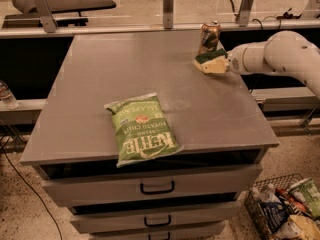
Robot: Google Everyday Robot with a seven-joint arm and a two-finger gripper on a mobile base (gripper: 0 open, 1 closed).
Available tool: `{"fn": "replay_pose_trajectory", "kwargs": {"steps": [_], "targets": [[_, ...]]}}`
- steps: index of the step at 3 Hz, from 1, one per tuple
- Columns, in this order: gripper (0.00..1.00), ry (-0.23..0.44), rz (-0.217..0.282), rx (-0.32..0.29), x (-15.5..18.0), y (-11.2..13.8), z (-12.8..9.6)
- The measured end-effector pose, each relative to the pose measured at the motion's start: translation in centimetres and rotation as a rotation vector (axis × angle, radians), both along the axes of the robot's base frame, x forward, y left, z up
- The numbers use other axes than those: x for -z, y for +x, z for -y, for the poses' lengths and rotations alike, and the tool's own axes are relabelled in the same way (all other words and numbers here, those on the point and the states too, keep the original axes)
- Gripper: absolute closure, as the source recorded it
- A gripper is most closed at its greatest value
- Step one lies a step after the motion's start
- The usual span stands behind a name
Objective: Move sponge near orange can
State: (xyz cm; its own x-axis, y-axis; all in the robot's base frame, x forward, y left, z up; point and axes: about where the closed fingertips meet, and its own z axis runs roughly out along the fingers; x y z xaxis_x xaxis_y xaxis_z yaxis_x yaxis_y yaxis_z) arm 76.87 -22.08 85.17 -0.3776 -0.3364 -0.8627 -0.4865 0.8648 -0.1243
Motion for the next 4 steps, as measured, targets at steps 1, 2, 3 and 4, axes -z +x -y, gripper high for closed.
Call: {"fn": "replay_pose_trajectory", "kwargs": {"steps": [1, 2, 3, 4], "targets": [[0.05, -0.003, 0.024, -0.054, -0.8, 0.2, -0.3], [0.00, -0.009, 0.026, -0.060, -0.7, 0.3, -0.6], [0.00, -0.009, 0.028, -0.058, -0.8, 0.3, -0.4], [0.00, -0.014, 0.049, -0.042, -1.5, 0.3, 1.2]]}}
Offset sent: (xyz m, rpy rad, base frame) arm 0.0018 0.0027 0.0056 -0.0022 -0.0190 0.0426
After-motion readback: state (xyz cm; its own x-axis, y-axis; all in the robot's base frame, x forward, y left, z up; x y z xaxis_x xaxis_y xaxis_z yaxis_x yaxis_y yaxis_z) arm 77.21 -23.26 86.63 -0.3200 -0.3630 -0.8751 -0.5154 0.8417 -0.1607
